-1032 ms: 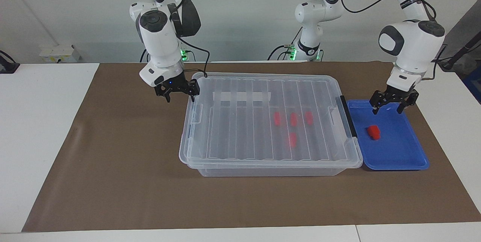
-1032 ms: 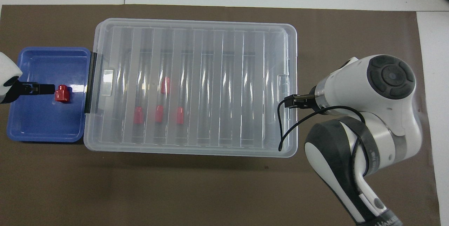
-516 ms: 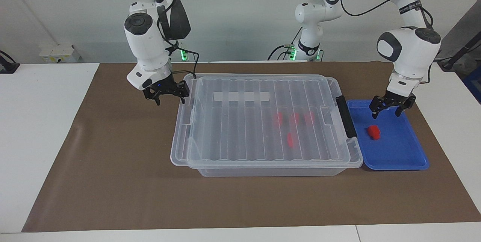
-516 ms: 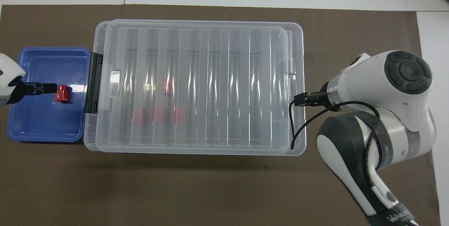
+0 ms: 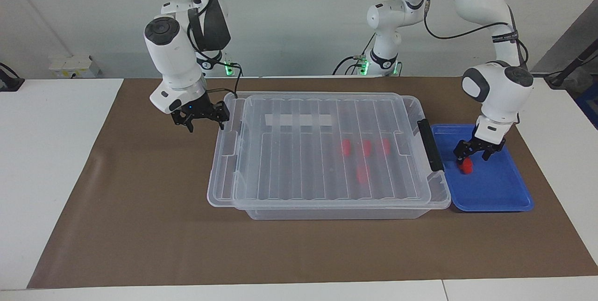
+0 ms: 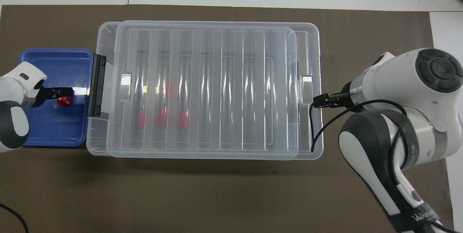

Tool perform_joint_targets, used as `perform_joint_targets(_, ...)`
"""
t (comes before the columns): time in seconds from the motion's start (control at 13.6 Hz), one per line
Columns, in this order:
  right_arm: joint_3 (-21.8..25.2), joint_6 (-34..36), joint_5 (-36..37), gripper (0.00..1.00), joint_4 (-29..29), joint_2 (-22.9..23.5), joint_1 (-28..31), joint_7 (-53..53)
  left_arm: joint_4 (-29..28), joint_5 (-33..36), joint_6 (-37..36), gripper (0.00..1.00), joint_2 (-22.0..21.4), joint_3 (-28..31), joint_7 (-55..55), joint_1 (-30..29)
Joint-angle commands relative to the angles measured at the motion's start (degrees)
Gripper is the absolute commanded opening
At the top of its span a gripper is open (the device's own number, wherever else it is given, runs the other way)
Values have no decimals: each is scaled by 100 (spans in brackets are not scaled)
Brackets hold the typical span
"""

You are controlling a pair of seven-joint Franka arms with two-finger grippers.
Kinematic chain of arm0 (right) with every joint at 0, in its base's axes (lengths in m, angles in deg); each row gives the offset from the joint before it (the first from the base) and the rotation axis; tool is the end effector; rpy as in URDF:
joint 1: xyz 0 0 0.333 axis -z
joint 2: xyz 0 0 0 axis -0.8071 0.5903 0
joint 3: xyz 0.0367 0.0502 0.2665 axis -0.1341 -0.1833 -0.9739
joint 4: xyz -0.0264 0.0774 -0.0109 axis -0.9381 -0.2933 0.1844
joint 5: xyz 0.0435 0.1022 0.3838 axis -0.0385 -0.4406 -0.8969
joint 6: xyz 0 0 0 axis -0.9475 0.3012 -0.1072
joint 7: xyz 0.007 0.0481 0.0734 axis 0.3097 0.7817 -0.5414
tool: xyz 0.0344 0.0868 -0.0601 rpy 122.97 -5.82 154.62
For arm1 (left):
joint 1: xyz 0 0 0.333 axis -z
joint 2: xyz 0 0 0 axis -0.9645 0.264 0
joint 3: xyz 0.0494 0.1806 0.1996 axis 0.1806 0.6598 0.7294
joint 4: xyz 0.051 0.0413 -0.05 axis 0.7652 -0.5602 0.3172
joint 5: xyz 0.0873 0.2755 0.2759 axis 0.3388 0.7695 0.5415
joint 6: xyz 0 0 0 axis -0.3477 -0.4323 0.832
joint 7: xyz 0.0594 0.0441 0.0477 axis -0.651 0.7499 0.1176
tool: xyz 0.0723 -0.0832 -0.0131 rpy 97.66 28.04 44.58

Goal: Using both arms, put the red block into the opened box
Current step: 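Slide the clear lid away from the blue tray with the right gripper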

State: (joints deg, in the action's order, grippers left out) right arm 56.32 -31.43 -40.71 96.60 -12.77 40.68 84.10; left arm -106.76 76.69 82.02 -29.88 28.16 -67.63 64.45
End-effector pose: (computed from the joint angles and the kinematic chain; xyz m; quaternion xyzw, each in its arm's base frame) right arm 0.5542 0.1110 0.4170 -0.9997 -0.0167 -0.0029 0.0170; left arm 0.5745 0.1092 0.2685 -0.9942 -0.0348 -0.0999 0.0193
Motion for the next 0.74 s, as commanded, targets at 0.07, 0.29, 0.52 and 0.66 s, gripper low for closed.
perform_joint_targets(0.07, -20, -175, -175, 98, 163, -53, -31, -36, -109, 48, 153, 100, 42, -36, 127, -83)
perform_joint_targets(0.29, -20, -192, -175, 98, 145, -45, -83, -18, -109, 48, 180, 100, 60, -36, 110, -118)
perform_joint_targets(0.52, -20, -228, -175, 98, 171, -45, -101, 52, -109, 56, 180, 100, 69, -36, 92, -127)
perform_joint_targets(0.66, -20, -184, -175, 98, 172, -45, -40, -9, -109, 56, 180, 100, 69, -36, 83, -127)
